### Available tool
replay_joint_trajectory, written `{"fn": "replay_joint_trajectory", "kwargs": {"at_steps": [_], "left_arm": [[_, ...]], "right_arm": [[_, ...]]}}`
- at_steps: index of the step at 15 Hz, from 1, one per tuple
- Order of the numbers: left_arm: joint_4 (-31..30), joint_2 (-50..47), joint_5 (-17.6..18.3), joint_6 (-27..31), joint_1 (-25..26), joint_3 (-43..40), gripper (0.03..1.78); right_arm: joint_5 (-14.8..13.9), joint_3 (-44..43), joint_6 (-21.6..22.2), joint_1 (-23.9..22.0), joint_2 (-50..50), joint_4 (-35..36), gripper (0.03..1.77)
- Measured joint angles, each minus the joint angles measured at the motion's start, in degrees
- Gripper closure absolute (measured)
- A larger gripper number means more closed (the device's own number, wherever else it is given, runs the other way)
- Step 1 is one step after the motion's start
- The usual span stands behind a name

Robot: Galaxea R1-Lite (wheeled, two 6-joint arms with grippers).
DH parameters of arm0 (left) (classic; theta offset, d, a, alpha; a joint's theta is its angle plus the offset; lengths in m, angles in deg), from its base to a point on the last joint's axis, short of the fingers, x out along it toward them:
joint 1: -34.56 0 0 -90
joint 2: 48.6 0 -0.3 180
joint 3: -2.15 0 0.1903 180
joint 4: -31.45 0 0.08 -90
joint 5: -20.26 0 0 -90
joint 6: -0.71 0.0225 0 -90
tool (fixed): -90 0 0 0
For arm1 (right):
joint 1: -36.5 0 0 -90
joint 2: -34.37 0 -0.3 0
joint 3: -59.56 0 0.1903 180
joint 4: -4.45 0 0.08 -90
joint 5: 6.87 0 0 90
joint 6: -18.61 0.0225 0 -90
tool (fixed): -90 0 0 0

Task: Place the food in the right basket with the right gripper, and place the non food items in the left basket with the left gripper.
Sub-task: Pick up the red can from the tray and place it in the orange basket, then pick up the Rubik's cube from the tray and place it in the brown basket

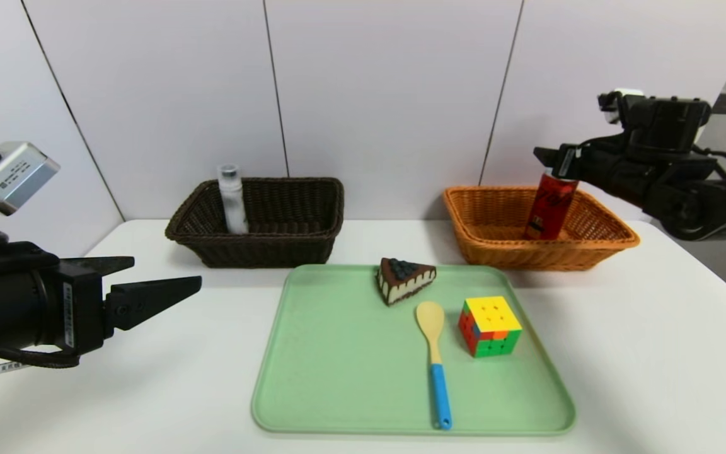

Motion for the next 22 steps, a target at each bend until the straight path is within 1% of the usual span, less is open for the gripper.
{"fn": "replay_joint_trajectory", "kwargs": {"at_steps": [1, 3, 5, 7, 8, 10, 12, 13, 14, 16, 19, 22], "left_arm": [[-0.04, 0.11, -0.01, -0.07, 0.00, 0.00, 0.12], [-0.06, 0.37, 0.00, -0.13, 0.00, 0.11, 0.12], [-0.06, 0.44, -0.09, -0.24, 0.00, 0.12, 0.12], [0.00, 0.37, -0.11, -0.27, 0.00, 0.22, 0.12], [0.00, 0.37, -0.23, -0.27, 0.00, 0.26, 0.12], [0.02, 0.26, -0.48, -0.30, 0.00, 0.32, 0.12], [0.16, -0.13, -0.50, -0.29, 0.00, 0.32, 0.12], [0.35, -0.46, -0.52, -0.27, 0.00, 0.20, 0.12], [0.90, -0.83, -0.52, -0.27, 0.00, 0.09, 0.12], [1.35, -1.71, -0.54, -0.30, 0.00, -0.22, 0.12], [1.46, -2.80, -0.48, -0.27, 0.00, -0.88, 0.12], [1.43, -3.39, -0.44, -0.24, 0.00, -1.07, 0.12]], "right_arm": [[0.06, -1.07, 0.00, 0.83, -3.45, -5.35, 0.20], [0.13, -5.66, 0.77, 3.06, -10.09, -18.64, 0.17], [0.48, -11.36, 3.21, 6.10, -15.43, -33.17, 0.15], [2.38, -17.97, 6.38, 9.65, -19.43, -48.97, 0.14], [3.43, -21.07, 8.08, 11.50, -20.75, -56.64, 0.13], [4.32, -25.49, 11.78, 15.91, -22.33, -71.77, 0.12], [4.40, -26.69, 14.70, 20.10, -22.43, -84.99, 0.12], [4.34, -25.97, 16.65, 21.75, -21.86, -89.47, 0.11], [4.21, -24.89, 18.77, 23.08, -20.83, -91.97, 0.11], [3.69, -22.71, 21.07, 25.03, -18.19, -92.62, 0.11], [1.05, -21.09, 21.64, 27.34, -13.36, -92.55, 0.11], [0.17, -20.87, 22.30, 28.81, -8.48, -91.59, 0.10]]}}
